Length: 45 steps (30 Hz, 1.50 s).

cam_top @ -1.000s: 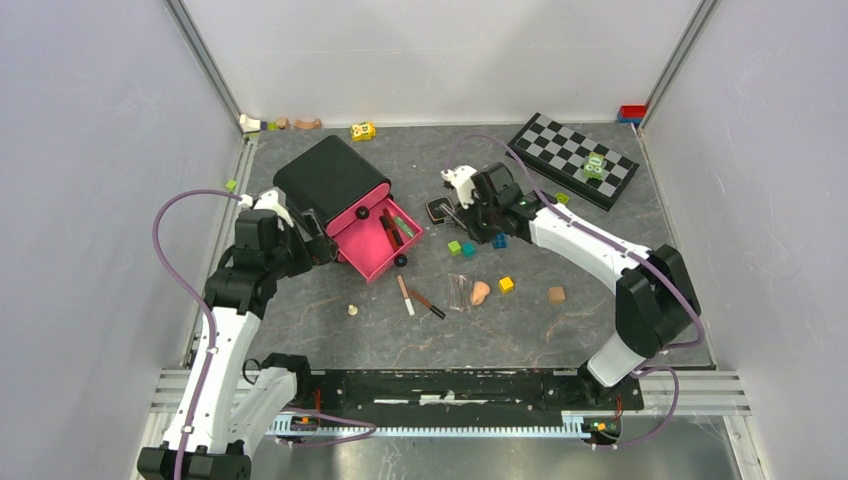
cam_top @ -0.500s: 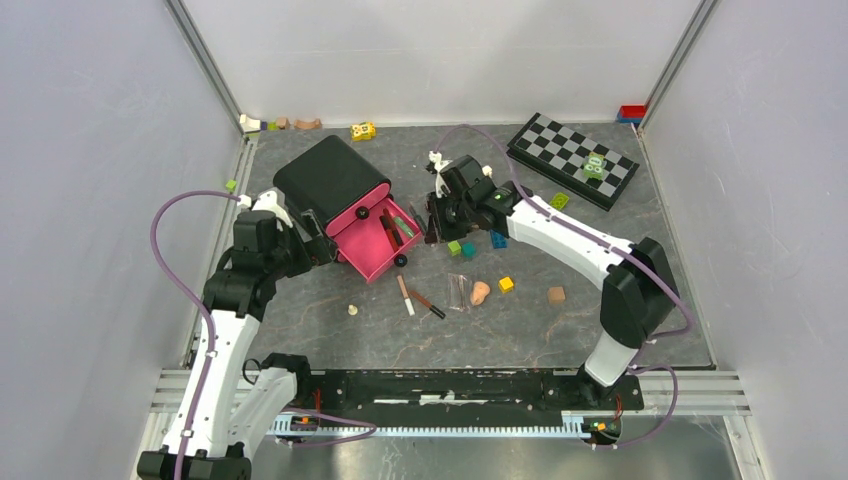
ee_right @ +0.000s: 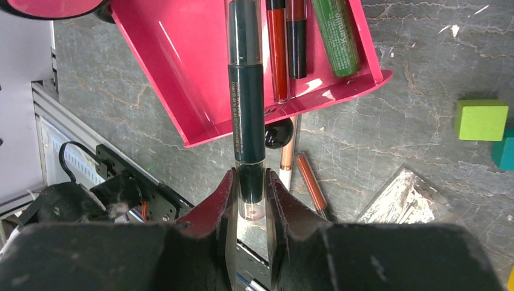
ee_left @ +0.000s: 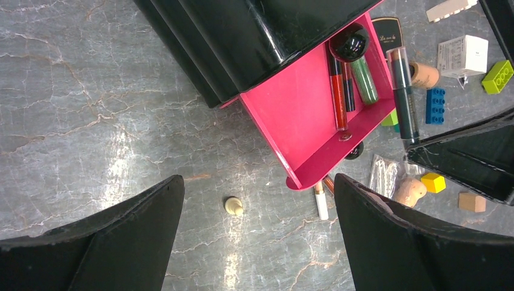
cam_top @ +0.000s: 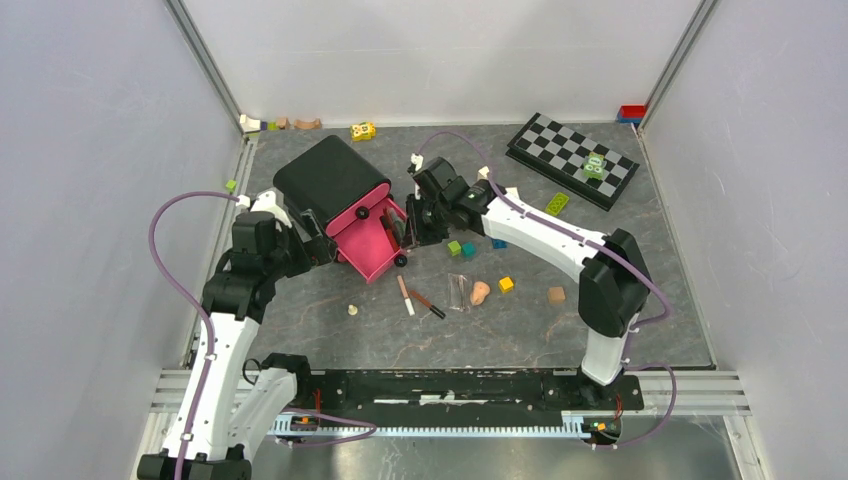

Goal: Organize the makeup
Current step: Place the makeup in the drawer.

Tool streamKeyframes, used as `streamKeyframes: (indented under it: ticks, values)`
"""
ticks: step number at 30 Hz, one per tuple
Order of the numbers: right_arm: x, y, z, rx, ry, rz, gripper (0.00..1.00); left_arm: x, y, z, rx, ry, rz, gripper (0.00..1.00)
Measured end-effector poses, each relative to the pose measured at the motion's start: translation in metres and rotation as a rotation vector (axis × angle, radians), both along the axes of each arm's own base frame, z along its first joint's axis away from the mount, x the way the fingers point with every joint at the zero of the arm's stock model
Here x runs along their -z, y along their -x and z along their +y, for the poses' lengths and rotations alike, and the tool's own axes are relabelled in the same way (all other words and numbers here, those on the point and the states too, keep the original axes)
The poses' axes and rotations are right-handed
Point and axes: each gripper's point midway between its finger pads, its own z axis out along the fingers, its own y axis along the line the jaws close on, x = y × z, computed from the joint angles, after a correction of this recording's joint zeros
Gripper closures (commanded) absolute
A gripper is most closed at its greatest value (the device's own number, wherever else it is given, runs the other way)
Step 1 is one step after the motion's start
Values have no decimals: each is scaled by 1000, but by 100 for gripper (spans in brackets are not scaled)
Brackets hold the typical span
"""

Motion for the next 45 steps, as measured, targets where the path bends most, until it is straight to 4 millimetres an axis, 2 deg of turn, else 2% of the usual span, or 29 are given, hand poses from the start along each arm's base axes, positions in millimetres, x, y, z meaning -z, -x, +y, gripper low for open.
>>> streamKeyframes:
  ticks: [10,20,32,37,43,45]
  values:
    - [18,-5,18,52,26,34,100,-2,1,-1,4,5,-10,1]
    - [24,-7,31,72,18,51,100,-3,2,-4,20,17,-11,1]
    - [26,-21,48,90,-7,51,100,-3,2,-5,25,19,-12,1]
    - [34,-25,52,90,1,57,99,-3,2,-5,25,19,-12,1]
    - [37,-29,57,87,-2,55,90,-3,2,-5,25,19,-12,1]
    - [37,-30,60,84,-6,53,79,-3,2,-5,25,19,-13,1]
